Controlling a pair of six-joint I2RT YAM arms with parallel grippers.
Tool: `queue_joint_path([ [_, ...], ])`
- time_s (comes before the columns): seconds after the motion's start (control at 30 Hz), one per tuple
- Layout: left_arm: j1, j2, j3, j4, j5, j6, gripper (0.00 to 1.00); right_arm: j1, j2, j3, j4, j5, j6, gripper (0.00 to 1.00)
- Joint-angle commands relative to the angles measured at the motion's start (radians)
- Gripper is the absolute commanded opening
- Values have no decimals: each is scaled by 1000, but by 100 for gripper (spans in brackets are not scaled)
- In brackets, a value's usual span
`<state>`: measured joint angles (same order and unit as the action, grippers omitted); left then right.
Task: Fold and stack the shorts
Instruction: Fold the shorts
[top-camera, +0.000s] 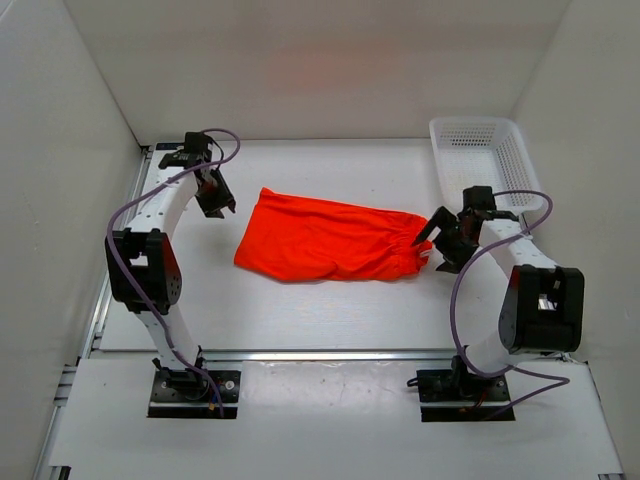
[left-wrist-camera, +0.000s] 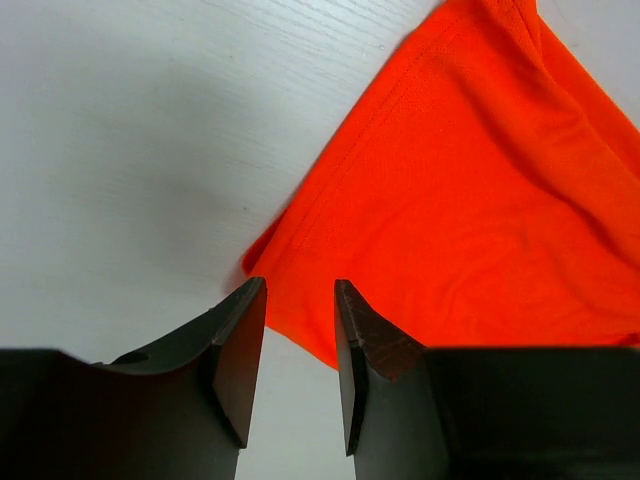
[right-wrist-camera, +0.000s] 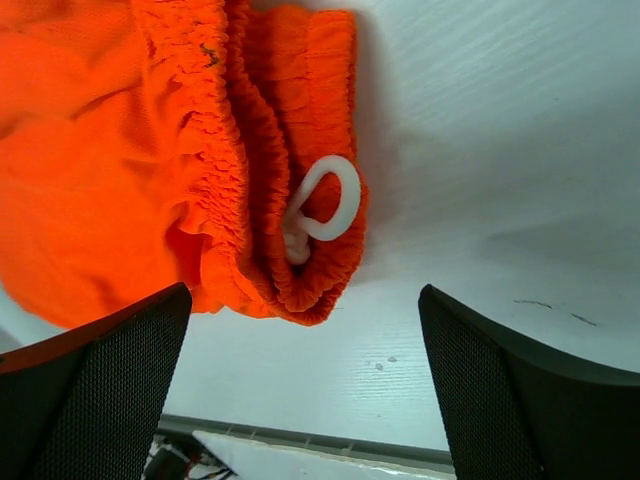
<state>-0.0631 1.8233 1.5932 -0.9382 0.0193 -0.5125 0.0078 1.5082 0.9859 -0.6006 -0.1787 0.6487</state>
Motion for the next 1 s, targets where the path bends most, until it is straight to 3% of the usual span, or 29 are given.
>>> queue_joint_path([
  [0.0,-9,-50,-6,21,13,25,45,-22,-8,-19,111,-159,2,99],
  [0.33,-9,8,-79,52,-16,14,41,-57,161,-102,291,-249,45,97],
  [0.43,0,28,-88,52,-16,14,41,-57,202,-113,312,-249,54,86],
  [0.53,9,51,-88,62,-7,14,40,-57,213,-113,323,-197,42,62],
  [0.57,9,77,-88,71,-7,14,40,-57,213,-113,323,-180,42,43],
  [0.63,20,100,-98,72,4,14,40,-57,204,-92,277,-145,8,26],
  [0.67,20,123,-98,82,4,14,40,-57,193,-83,262,-127,-1,12],
  [0.77,20,149,-98,82,4,14,39,-57,169,-44,194,-59,-44,0],
  [0.97,20,160,-108,101,13,14,37,-34,133,77,26,63,-148,0],
])
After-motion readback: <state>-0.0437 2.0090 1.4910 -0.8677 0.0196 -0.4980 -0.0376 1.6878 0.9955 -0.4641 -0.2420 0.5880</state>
